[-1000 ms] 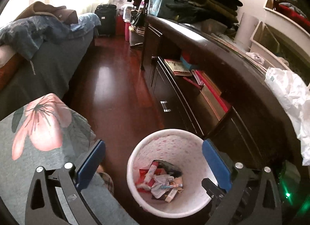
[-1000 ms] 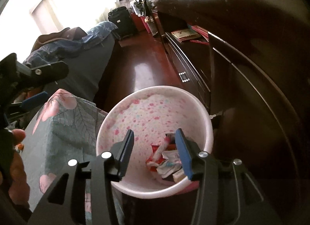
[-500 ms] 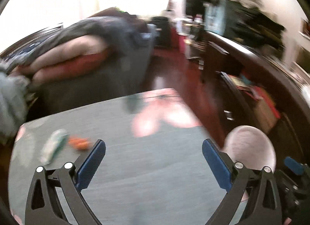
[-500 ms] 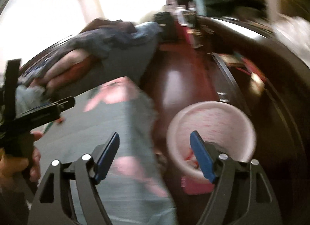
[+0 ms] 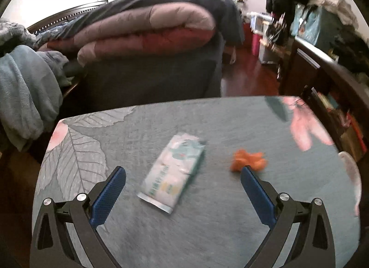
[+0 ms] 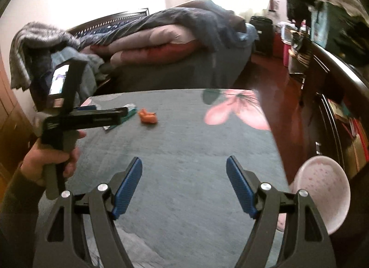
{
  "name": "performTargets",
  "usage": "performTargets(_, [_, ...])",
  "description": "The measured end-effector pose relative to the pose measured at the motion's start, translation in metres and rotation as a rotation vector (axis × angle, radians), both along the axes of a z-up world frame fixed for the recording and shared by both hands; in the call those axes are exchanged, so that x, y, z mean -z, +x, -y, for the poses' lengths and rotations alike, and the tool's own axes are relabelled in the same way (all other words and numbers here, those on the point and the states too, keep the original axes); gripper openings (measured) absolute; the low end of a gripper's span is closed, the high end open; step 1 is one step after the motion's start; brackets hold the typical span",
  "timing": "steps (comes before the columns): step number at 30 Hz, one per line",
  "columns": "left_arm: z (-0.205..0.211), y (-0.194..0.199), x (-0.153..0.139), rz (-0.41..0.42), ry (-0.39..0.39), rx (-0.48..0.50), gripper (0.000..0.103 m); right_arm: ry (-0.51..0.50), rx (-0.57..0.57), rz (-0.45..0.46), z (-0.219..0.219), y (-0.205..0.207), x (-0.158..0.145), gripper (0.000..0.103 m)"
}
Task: Collect trash
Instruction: 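Grasp the white wet-wipe pack with the left tool, then grasp the orange piece with the right tool while the left tool holds the wipes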
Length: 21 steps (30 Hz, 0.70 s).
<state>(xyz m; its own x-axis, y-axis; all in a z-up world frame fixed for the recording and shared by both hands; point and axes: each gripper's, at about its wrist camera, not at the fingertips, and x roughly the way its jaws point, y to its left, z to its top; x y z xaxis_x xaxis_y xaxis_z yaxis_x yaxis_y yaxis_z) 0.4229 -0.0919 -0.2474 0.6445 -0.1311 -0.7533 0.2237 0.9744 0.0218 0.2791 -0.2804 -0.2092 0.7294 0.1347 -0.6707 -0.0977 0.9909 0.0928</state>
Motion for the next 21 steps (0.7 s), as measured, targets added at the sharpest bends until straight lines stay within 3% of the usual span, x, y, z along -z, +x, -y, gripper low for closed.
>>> performTargets(7, [-0.006,0.023,0.023,-0.042,-0.013,0.055,0.089,-0.019,-0.051,-0.018,-0.026,0.025,0.002,0.076])
performTargets(10, [-0.007,0.03,0.025,-0.062,-0.029,0.073,0.078,-0.033,-0.052,-0.02,-0.03,0.035,0.002,0.076])
performTargets(11, [-0.006,0.03,0.024,-0.057,-0.031,0.085,0.067,-0.035,-0.051,-0.024,-0.031,0.038,0.003,0.076])
performTargets(15, [-0.002,0.027,0.024,-0.04,0.003,0.098,0.047,-0.026,-0.05,-0.05,-0.033,0.053,0.01,0.076])
performTargets(21, [-0.02,0.024,0.02,-0.059,-0.031,0.051,0.045,-0.01,-0.047,-0.083,-0.04,0.077,0.021,0.076])
